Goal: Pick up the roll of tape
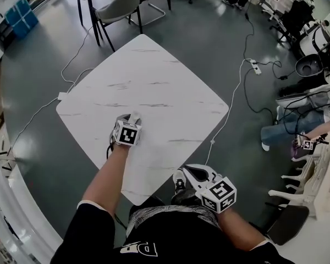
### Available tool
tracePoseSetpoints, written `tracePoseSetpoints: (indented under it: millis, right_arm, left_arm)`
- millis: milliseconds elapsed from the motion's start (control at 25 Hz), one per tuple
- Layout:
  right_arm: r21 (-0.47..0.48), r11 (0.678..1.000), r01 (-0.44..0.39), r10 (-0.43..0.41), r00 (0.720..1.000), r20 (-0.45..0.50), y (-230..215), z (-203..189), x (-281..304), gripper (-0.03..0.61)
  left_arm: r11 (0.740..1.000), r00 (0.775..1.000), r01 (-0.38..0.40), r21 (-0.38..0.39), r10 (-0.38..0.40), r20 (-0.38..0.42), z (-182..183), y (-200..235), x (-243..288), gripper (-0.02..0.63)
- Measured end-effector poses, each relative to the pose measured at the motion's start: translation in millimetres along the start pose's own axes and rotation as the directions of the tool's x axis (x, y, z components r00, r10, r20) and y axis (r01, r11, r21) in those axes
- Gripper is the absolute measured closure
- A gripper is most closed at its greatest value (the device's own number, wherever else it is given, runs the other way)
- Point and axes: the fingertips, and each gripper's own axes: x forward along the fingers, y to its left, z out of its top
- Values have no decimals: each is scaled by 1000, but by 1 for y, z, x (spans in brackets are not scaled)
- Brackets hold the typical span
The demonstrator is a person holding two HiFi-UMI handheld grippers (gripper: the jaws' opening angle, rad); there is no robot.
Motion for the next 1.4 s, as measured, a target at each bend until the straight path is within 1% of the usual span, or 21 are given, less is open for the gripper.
tracePoseSetpoints:
  millis: [240, 400, 600, 760, 960, 1040, 1200, 1320, 1400]
  right_arm:
    - [12, 1000, 13, -13, 1000, -11, -12, -2, -4, 574]
    - [7, 1000, 10, -10, 1000, -13, -13, 0, -6, 574]
    - [3, 1000, 13, -13, 999, -32, -17, -7, -10, 574]
    - [2, 1000, 15, -14, 999, -38, -21, -9, -13, 574]
    - [-2, 1000, 15, -16, 999, -41, -24, -11, -16, 574]
    - [-5, 1000, 16, -16, 999, -42, -24, -12, -16, 574]
    - [-3, 1000, 17, -17, 999, -40, -23, -14, -19, 574]
    - [-5, 1000, 21, -21, 999, -31, -23, -14, -22, 574]
    - [-5, 1000, 21, -21, 1000, -22, -22, -13, -22, 574]
  left_arm:
    - [999, 1000, 17, -46, -17, -7, 5, 1, 19, 406]
    - [998, 1000, 13, -57, -14, -6, 5, 5, 31, 393]
    - [996, 999, -3, -86, 0, -34, -3, 10, 35, 391]
    - [993, 999, -5, -120, 1, -36, -5, 11, 32, 385]
    - [993, 999, -14, -117, 7, -53, -5, 10, 32, 385]
    - [993, 998, -17, -113, 10, -63, -6, 10, 31, 396]
    - [996, 997, -54, -73, 50, -52, -3, 15, 28, 405]
    - [996, 997, -43, -75, 38, -64, -7, 12, 27, 407]
    - [997, 997, -55, -57, 51, -65, -6, 12, 19, 407]
